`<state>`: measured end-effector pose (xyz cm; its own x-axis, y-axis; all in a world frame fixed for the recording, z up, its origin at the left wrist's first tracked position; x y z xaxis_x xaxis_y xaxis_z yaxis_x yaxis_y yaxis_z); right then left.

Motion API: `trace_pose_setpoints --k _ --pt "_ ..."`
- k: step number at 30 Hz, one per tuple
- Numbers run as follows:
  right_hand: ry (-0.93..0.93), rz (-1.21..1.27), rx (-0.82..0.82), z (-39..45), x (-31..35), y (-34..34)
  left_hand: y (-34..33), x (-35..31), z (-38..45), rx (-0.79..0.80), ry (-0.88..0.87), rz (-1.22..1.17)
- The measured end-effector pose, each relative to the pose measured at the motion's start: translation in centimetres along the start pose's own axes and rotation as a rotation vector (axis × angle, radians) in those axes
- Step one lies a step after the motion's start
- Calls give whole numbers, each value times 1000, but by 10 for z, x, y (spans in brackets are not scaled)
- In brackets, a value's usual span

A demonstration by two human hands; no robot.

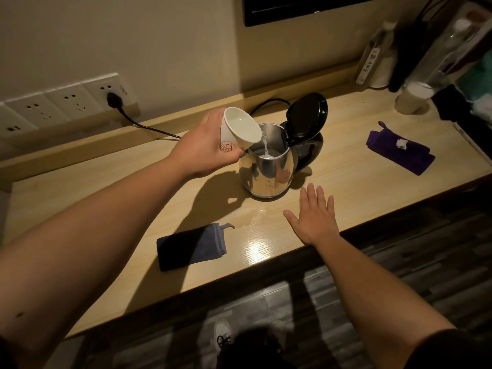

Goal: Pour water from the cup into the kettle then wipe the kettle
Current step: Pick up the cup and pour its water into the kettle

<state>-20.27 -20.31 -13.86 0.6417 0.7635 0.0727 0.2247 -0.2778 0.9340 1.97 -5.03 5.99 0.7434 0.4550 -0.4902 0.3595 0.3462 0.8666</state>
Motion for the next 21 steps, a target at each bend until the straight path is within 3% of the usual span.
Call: trace_pose_setpoints --k 21 --pt "-3 -2 -3 1 0 -2 8 0 4 104 -60 59"
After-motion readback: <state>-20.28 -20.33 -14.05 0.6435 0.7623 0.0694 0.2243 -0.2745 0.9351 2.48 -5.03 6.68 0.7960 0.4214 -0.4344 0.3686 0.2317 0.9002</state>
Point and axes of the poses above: each hand's wrist, its own z-axis towards the middle knuckle, its own y-axis out of the back of the hand, x = y × z, the point moved 2 cm from there along z, towards the middle knuckle, and after that the axes turned 2 degrees about -y, right-handed, at the moved point
